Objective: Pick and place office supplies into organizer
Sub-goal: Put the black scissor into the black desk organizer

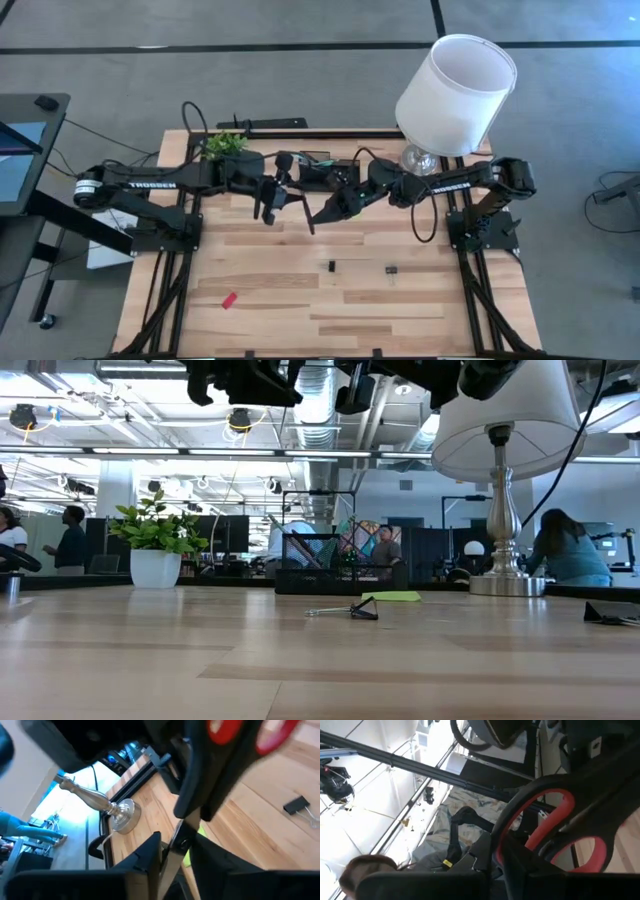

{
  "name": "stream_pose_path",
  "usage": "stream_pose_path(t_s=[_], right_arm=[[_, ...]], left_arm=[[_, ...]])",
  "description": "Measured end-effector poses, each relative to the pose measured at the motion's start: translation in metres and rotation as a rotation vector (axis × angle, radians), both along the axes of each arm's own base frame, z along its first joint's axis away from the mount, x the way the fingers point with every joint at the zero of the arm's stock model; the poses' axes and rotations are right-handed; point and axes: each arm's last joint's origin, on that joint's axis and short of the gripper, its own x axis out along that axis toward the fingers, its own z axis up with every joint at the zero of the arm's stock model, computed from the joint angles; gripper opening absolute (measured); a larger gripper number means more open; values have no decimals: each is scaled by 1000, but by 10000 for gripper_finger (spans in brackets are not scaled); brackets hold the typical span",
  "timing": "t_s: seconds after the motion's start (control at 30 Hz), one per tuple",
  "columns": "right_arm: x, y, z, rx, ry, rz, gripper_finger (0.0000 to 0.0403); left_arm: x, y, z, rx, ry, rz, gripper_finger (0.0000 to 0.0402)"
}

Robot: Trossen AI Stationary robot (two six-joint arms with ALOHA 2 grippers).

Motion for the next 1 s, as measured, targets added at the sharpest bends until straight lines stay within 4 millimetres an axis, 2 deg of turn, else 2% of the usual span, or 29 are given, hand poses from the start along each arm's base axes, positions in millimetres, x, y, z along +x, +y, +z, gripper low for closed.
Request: stream_pose_path(t_s=[0.17, 0.33, 0.67, 0.83, 1.0], right_arm=[[0, 0, 3, -78, -68, -13, 44], [0, 0, 4, -115, -92, -20, 83], [-1, 1, 3, -83, -67, 19, 150], [-3, -8, 5, -71, -62, 3, 161], [-3, -24, 5, -75, -83, -80, 154]], left_arm=[[0, -3, -2, 45, 14, -26, 45], [0, -8, -3, 88, 34, -3, 42], [0, -12, -4, 116, 45, 1, 31], [0, -20, -5, 92, 50, -8, 30], [-1, -33, -2, 80, 37, -26, 25]])
